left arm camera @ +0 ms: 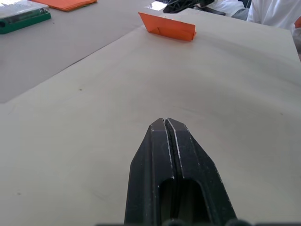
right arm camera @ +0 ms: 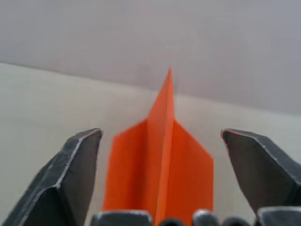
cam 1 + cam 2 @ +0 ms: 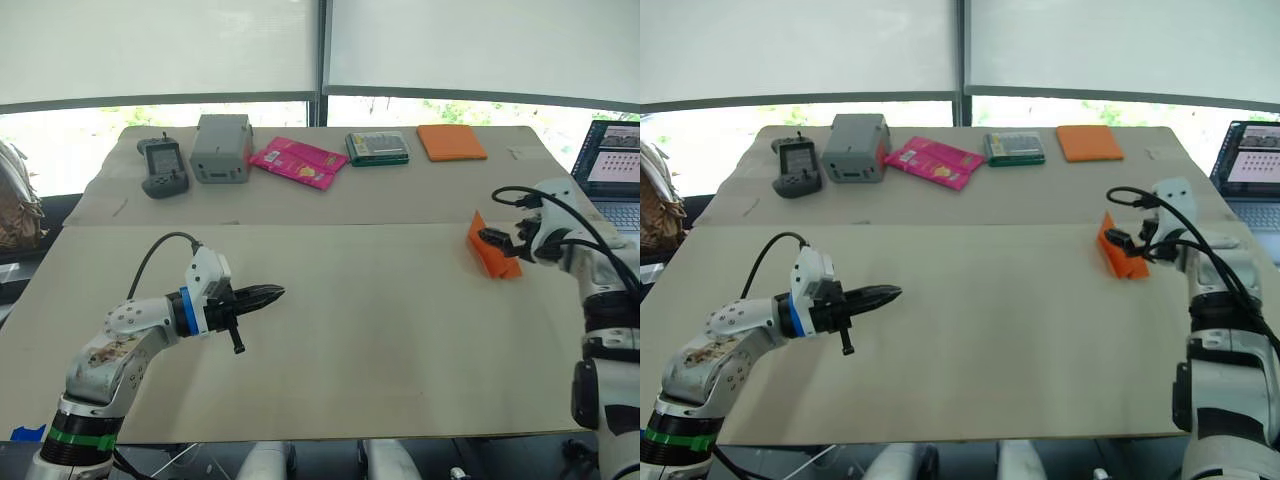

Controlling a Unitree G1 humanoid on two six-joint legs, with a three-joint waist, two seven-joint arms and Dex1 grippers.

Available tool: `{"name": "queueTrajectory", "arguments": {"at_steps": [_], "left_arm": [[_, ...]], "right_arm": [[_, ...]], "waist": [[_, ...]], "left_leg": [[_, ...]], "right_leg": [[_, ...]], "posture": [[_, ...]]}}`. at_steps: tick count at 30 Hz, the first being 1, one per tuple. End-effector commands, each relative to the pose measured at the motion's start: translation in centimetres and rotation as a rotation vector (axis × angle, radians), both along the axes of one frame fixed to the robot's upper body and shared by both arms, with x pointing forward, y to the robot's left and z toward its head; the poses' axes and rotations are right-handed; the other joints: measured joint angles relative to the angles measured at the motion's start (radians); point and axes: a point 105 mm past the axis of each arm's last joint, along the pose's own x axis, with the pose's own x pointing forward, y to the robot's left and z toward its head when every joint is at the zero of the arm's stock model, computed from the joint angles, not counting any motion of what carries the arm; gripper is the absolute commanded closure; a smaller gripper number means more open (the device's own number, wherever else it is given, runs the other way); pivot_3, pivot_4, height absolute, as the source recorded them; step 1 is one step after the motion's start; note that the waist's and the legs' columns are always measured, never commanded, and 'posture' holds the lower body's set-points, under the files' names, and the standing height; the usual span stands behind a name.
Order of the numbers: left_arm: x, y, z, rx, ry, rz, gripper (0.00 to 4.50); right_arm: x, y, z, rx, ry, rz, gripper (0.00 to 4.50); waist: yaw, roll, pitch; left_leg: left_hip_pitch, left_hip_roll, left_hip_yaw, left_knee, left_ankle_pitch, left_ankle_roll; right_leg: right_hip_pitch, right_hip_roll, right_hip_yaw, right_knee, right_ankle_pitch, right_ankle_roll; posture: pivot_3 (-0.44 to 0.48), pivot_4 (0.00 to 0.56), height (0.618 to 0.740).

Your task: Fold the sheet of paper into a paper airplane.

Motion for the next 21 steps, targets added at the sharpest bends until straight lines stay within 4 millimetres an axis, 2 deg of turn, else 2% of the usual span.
{"name": "queueTrajectory", "arguments": {"at_steps": [1,4,8,11,14,21], "left_arm": [[0.4,0.9,0.6,0.024,-0.022,0.055,4.50],[1.1,1.5,0.2,0.040,-0.003,0.126,4.50],[1.5,2.1,-0.1,0.044,0.003,0.196,4.50],[1.9,2.6,0.1,0.032,-0.056,0.275,4.50],[1.0,2.2,-1.3,0.042,-0.037,0.276,4.50],[-0.5,1.5,-4.3,0.002,0.009,0.325,4.50]], "right_arm": [[-2.3,4.2,4.2,0.023,-0.148,0.248,0.05],[-5.5,7.8,4.1,0.038,-0.182,0.475,0.05],[-9.5,11.0,2.8,0.089,-0.177,0.673,0.05],[-12.5,13.1,-1.0,0.077,-0.105,0.770,0.05],[-13.6,14.0,-3.6,0.077,-0.073,0.784,0.05],[-14.0,14.7,-7.7,0.051,-0.050,0.779,0.05]], "waist": [[0.001,0.000,0.000],[0.001,0.000,0.000],[0.006,0.000,0.000],[0.011,-0.001,0.000],[0.009,-0.001,0.000],[0.004,-0.001,0.000]], "left_leg": [[0.000,0.000,0.000,0.000,0.000,0.000],[0.000,0.000,-0.001,0.000,0.000,0.000],[0.000,0.000,-0.001,0.001,0.000,0.000],[0.000,0.000,-0.002,0.001,0.000,0.000],[0.001,0.000,-0.002,0.001,0.000,0.000],[0.005,0.000,0.000,0.001,0.000,0.000]], "right_leg": [[0.000,0.000,0.000,0.000,0.000,0.000],[0.001,0.000,-0.001,0.000,0.000,0.000],[0.002,0.000,0.000,0.000,0.000,0.001],[0.002,-0.001,-0.001,0.000,0.000,0.001],[0.002,-0.001,0.000,-0.001,0.000,0.001],[0.003,-0.001,0.001,0.001,0.000,0.000]], "posture": [[0.000,0.150,0.740],[0.000,0.150,0.740],[0.000,0.150,0.740],[0.000,0.150,0.740],[0.000,0.150,0.740],[0.000,0.150,0.740]]}}
